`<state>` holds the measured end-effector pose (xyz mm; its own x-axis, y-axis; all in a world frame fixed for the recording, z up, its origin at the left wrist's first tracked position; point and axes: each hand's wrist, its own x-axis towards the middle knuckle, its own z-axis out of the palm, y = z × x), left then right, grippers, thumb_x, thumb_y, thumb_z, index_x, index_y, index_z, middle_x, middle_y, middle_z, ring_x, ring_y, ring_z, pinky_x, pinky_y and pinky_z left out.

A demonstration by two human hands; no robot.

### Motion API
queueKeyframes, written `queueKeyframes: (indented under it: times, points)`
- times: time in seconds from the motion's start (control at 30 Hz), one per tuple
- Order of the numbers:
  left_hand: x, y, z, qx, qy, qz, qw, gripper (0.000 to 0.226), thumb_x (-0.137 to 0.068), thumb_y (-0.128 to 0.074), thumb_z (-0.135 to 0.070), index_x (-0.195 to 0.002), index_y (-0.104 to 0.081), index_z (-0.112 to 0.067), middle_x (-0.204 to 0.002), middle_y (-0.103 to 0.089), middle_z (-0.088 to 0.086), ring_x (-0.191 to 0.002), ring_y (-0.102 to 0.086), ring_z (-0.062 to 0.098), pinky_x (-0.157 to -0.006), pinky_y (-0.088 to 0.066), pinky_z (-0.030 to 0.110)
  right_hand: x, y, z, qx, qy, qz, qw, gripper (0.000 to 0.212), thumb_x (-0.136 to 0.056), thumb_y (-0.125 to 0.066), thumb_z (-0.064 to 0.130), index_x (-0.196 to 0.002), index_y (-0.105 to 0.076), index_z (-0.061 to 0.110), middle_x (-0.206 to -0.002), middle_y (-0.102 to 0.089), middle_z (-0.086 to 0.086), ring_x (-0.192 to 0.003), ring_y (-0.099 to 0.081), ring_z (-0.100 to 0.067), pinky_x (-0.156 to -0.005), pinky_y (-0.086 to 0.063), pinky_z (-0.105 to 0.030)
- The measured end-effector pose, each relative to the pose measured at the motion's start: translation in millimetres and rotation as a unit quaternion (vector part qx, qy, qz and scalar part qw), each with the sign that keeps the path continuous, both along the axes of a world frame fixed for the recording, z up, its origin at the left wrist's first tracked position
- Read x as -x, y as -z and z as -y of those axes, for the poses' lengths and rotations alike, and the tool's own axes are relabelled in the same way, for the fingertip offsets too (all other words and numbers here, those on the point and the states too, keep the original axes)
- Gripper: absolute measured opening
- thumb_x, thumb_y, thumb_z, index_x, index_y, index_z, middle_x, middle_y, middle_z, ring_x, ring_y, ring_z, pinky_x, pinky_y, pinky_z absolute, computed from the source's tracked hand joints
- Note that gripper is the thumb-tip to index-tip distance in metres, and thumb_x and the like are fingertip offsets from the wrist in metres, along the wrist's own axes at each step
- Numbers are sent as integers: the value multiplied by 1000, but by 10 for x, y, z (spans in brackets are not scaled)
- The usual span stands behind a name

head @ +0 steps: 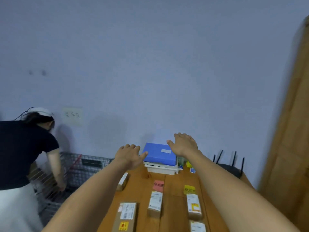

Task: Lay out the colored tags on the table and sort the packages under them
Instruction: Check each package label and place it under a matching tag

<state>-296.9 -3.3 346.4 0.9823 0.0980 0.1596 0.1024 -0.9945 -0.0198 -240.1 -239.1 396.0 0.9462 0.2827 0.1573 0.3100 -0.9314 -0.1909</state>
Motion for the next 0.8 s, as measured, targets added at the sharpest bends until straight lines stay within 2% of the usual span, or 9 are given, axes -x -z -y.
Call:
queueKeyframes:
  times: [0.27,0.53,0.67,0.8]
  points:
    - [-528,214,-1128,0,-32,-9,999,77,-98,-15,-68,-152,-39,-19,-156,-42,7,-143,-37,28,-117,-30,45,-626,98,-1228,-2,-40,14,999,71,-103,-27,57,-159,-21,13,-166,-19,-6,-154,-14,-24,-125,-10,-40]
    - [-1099,344,-2078,-10,-35,-21,999,78,-97,-13,-68,-150,-40,-17,-156,-42,9,-142,-38,29,-118,-30,46,-1348,532,-2252,-13,-44,-35,998,75,-102,-27,59,-160,-16,12,-167,-15,-7,-154,-13,-25,-125,-12,-41]
    - [-1356,638,-2510,1,-39,-51,998,76,-98,-15,-66,-149,-42,-15,-153,-45,10,-141,-40,29,-117,-31,47,-1531,834,-2711,-9,-53,-64,997,74,-102,-28,59,-160,-15,15,-168,-14,-5,-154,-11,-24,-124,-13,-41]
    - [-1692,1108,-2758,25,-22,-103,994,81,-97,-14,-68,-153,-38,-15,-158,-39,10,-145,-35,30,-119,-28,47,-1752,1264,-3062,-20,-36,-95,995,71,-101,-32,58,-157,-26,14,-163,-29,-8,-149,-27,-29,-120,-24,-42]
